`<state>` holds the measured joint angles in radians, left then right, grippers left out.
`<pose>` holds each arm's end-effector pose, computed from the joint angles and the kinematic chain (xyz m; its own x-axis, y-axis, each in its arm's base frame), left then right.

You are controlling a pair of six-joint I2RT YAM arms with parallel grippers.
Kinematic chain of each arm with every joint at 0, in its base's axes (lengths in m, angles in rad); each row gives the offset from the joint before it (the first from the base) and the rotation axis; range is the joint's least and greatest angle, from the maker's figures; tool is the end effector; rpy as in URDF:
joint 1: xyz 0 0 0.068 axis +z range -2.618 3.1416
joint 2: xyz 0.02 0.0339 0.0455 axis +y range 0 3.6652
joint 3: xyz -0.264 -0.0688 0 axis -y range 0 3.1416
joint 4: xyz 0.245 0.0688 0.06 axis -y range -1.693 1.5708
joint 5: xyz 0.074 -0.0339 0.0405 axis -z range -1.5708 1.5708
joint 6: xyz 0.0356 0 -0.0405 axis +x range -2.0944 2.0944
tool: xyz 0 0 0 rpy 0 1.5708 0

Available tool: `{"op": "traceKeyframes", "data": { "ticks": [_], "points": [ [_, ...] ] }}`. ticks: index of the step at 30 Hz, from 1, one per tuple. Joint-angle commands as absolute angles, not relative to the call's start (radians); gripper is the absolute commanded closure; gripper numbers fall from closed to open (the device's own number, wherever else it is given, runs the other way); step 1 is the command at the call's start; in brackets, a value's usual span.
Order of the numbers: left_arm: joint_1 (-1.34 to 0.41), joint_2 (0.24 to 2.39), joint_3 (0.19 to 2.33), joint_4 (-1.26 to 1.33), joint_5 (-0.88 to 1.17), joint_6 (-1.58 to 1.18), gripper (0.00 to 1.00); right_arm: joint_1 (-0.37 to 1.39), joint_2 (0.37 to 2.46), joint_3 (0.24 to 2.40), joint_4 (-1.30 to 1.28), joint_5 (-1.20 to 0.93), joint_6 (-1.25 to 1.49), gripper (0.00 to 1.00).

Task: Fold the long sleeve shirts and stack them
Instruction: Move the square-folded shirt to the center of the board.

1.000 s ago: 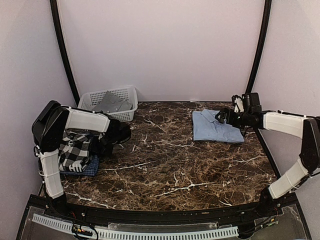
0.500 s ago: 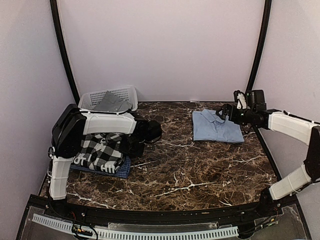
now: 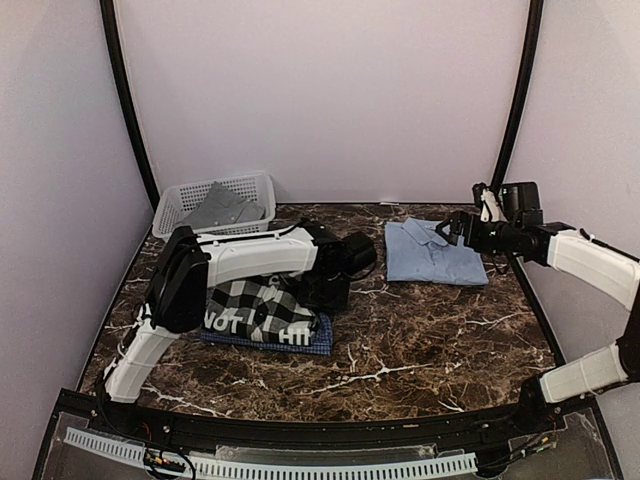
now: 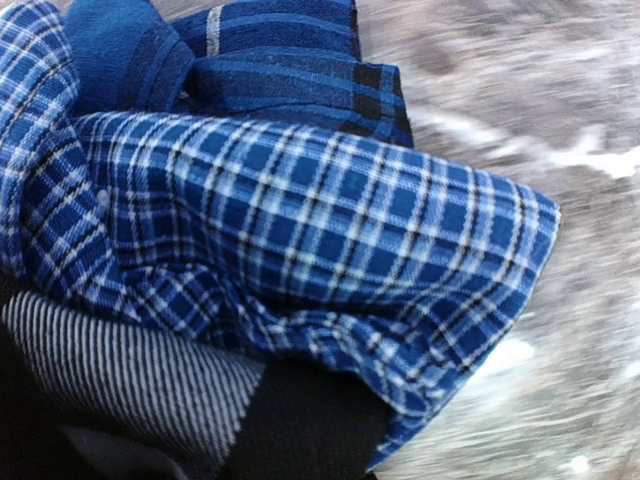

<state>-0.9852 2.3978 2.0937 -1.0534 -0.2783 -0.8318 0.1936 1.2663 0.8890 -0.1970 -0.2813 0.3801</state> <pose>0.2784 -0.4020 0.1704 -0.9324 0.1200 -0.3410 0.1188 0.9926 0.0244 0.2744 0.0639 0.2721 -0.6485 0.2361 -0.7237 -0.1862 0.8726 0.4515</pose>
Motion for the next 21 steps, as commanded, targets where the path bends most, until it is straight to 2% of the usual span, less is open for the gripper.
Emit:
{"op": "traceKeyframes", "data": {
  "ticks": [1,9,11,13,14,18,21],
  "points": [
    [-1.002,2.471,2.205,-0.949,-0.136,-0.845,1.0,0.199,1.225,0.877,-0.216,-0.287,0.382,0.01],
    [-1.006,2.527,2.279,-0.78,-0.006,-0.851,1.0,0.199,1.206,0.894,-0.279,-0.252,0.361,0.01],
    [-1.006,2.534,2.294,-0.762,0.047,-0.845,0.96,0.199,1.203,0.895,-0.289,-0.242,0.358,0.01],
    [-1.006,2.535,2.307,-0.75,0.063,-0.839,0.88,0.2,1.202,0.896,-0.299,-0.231,0.357,0.02],
    [-1.007,2.534,2.321,-0.75,0.066,-0.836,0.8,0.199,1.201,0.896,-0.302,-0.227,0.358,0.01],
    [-1.006,2.509,2.346,-0.723,0.11,-0.827,0.58,0.199,1.2,0.894,-0.304,-0.216,0.36,0.01],
    [-1.006,2.469,2.347,-0.678,0.171,-0.826,0.53,0.199,1.204,0.896,-0.308,-0.182,0.374,0.01]
  ]
}}
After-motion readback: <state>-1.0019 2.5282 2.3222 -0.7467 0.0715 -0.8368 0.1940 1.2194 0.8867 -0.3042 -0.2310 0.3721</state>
